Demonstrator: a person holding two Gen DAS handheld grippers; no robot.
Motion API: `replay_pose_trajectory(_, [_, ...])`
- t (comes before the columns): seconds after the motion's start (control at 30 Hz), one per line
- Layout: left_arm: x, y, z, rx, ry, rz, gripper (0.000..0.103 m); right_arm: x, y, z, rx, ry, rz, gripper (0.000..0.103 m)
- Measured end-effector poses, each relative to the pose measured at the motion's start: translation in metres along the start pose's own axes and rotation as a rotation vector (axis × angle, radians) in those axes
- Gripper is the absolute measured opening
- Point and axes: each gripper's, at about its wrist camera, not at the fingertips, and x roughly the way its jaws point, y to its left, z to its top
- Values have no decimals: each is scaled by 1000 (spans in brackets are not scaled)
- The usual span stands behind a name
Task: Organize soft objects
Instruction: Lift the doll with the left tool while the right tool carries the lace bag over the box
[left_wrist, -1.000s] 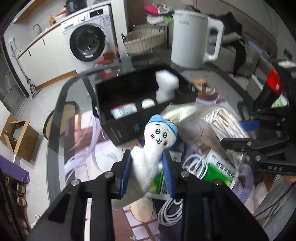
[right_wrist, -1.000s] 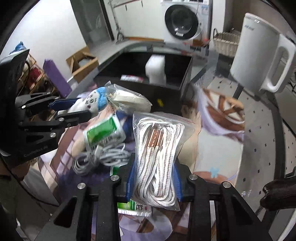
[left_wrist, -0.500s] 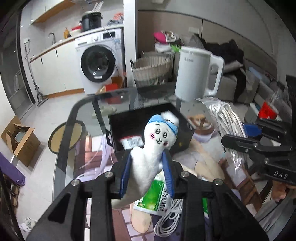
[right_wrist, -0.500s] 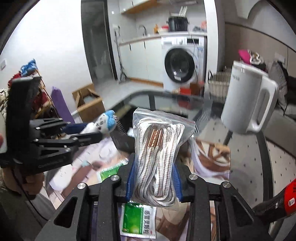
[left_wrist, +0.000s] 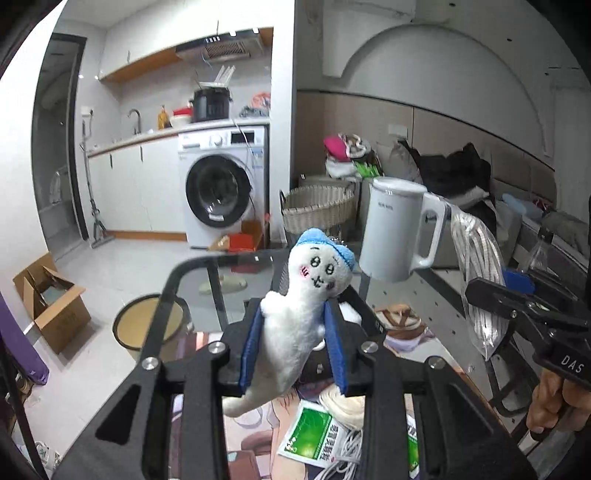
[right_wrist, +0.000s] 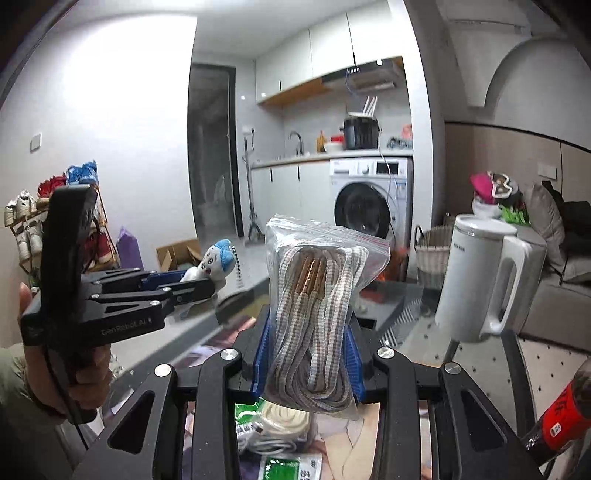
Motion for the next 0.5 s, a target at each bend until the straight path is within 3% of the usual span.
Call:
replay_pose_trajectory(0.23, [-18,4,5,-8,-79,11,31,-12,4,3,2,-41,-23,34])
replay_pose_trajectory(0.5, [-21,-1,6,18,-90,11,31,-15,3,5,0,-77,-38,34])
